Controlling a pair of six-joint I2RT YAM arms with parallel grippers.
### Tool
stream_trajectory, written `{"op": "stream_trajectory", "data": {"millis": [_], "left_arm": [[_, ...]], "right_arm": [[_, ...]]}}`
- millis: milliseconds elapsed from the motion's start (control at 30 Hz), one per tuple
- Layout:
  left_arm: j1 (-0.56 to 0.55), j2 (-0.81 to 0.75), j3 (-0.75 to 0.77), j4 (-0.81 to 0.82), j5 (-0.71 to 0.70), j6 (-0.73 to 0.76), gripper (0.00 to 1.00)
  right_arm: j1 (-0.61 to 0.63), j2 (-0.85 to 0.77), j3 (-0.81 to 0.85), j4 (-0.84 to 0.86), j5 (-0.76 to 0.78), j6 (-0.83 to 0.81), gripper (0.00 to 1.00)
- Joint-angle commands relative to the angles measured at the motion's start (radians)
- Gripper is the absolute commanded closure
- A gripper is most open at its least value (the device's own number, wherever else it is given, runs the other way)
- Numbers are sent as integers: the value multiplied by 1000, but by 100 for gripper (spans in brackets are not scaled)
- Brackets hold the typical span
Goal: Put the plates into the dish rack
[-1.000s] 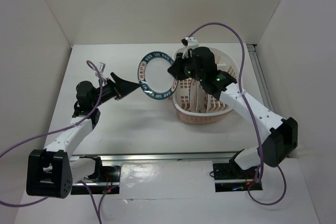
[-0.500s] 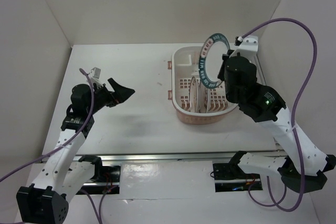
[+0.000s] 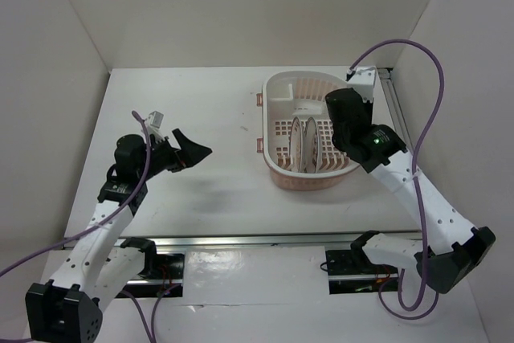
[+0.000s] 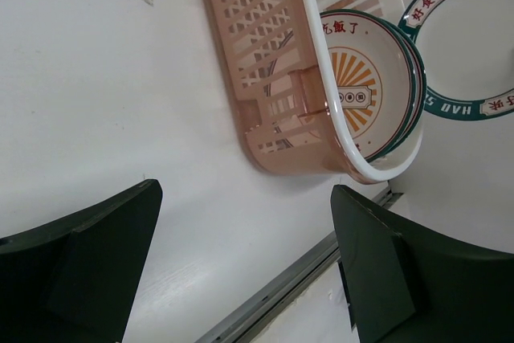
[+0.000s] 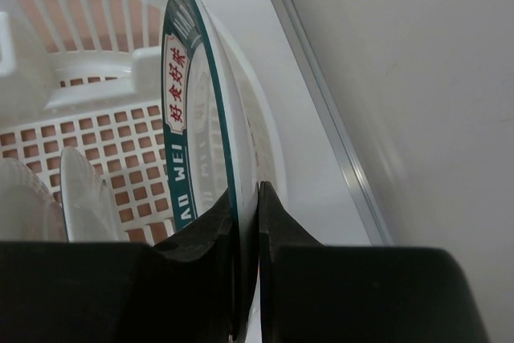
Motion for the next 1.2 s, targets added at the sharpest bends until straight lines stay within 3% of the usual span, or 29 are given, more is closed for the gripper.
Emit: {"op": "stream_trajectory", "data": {"millis": [0,300,1167], "left_arm": [[-5,-25,-10,60,25,16,0],[-15,-35,-1,51,35,16,0],[-15,-35,8,51,44,16,0]], "right_arm": [[-29,-47,-45,126,-69,-27,100],[-73,-47,-191,198,-217,5,100],[-92,13,-283,175,-229,57,100]]}}
